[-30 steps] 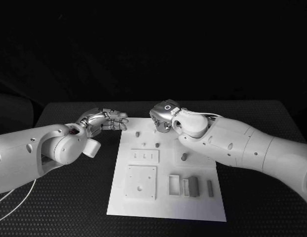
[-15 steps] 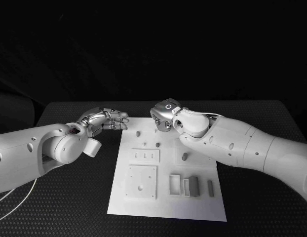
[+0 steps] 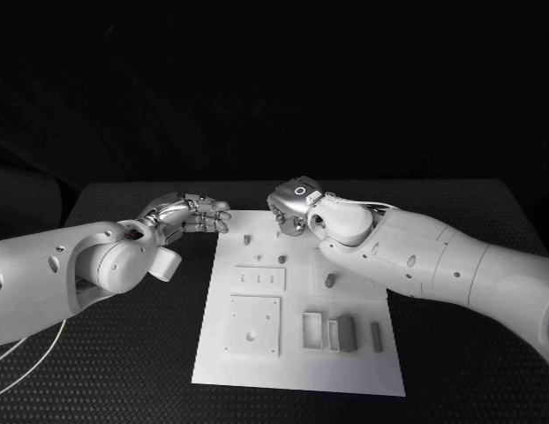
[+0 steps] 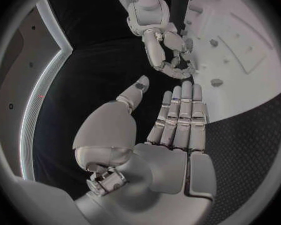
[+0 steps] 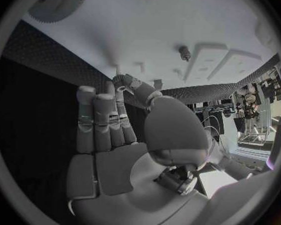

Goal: Assemble the parts on the task board

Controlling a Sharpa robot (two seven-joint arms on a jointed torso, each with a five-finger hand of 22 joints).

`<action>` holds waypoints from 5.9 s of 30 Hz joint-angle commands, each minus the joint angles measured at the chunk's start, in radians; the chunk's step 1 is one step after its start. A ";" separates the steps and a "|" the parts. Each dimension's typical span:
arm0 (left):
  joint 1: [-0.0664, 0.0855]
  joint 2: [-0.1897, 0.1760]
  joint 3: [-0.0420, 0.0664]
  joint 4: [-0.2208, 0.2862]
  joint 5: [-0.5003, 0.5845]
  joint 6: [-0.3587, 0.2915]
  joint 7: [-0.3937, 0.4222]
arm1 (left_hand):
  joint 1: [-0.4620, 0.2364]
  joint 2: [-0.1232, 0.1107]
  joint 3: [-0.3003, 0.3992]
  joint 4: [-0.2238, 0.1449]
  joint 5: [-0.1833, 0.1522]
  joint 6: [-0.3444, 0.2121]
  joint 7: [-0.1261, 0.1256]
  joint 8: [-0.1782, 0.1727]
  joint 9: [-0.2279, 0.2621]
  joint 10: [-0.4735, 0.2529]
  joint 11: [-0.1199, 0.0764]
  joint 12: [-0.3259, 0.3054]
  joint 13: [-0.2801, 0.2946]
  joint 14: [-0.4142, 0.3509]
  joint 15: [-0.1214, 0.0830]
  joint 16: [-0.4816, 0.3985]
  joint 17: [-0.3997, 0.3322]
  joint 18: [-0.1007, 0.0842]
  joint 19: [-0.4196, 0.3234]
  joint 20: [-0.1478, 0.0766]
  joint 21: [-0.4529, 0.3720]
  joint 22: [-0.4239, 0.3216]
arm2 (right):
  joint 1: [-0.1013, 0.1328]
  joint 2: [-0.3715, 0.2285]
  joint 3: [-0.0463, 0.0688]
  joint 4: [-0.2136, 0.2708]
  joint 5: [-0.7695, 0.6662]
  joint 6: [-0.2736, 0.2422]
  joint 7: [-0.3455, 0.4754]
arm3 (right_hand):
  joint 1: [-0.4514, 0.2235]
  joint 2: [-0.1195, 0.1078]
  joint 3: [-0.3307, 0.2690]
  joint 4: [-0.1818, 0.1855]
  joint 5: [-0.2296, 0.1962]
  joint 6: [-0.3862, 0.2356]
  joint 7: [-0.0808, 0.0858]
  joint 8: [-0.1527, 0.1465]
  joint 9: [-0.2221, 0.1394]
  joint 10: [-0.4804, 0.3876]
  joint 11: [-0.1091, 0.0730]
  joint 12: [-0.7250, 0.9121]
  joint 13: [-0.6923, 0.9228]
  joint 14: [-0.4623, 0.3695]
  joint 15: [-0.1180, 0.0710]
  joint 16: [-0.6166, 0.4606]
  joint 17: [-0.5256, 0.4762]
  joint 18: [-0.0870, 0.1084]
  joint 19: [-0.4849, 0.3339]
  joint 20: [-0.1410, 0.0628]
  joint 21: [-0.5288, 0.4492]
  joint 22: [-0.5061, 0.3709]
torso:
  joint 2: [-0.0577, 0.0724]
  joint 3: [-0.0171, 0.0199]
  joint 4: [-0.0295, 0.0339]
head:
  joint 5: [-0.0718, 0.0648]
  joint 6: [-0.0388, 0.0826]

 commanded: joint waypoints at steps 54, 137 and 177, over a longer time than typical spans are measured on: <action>0.002 0.000 0.001 0.005 0.021 0.014 -0.003 | 0.006 0.001 -0.009 0.000 0.003 -0.001 0.007 -0.006 -0.003 -0.005 0.004 -0.007 0.002 0.004 0.000 -0.010 0.004 -0.009 0.004 -0.003 -0.007 -0.003 | -0.008 0.011 -0.011 -0.042 0.010 0.025 0.014 | 0.010 0.000 0.005 -0.002 0.002 0.001 0.003 -0.013 0.003 0.018 -0.005 -0.009 0.008 -0.019 -0.007 0.006 -0.004 0.080 -0.008 -0.007 0.008 0.022 | 0.001 0.0008 -0.0006 | 0.001 -0.010; 0.004 -0.020 0.000 -0.038 0.027 0.015 0.002 | 0.011 0.000 -0.009 0.000 0.003 -0.004 0.004 -0.008 -0.004 -0.009 0.006 -0.012 0.003 0.007 0.000 -0.015 0.009 -0.009 0.006 -0.003 -0.008 -0.005 | -0.030 -0.290 0.077 0.164 0.161 0.115 0.042 | -0.077 -0.205 -0.084 0.217 0.000 -0.169 -0.013 -0.081 -0.044 -0.128 -0.058 0.902 0.812 -0.055 -0.055 0.272 0.153 0.080 -0.010 -0.047 0.155 0.023 | -0.017 0.0178 -0.0341 | 0.012 0.003; 0.005 -0.022 0.000 -0.033 0.027 0.016 -0.002 | 0.010 0.000 -0.010 0.000 0.003 -0.004 0.008 -0.009 -0.005 -0.010 0.006 -0.014 0.003 0.007 0.000 -0.018 0.010 -0.009 0.006 -0.003 -0.008 -0.006 | -0.041 -0.241 0.065 0.088 0.206 0.145 0.081 | -0.091 -0.084 -0.088 0.187 0.000 -0.104 -0.012 -0.052 -0.023 -0.150 -0.056 0.948 0.768 -0.062 -0.053 0.277 0.164 0.080 -0.028 -0.042 0.176 0.021 | -0.017 0.0209 -0.0374 | 0.022 -0.018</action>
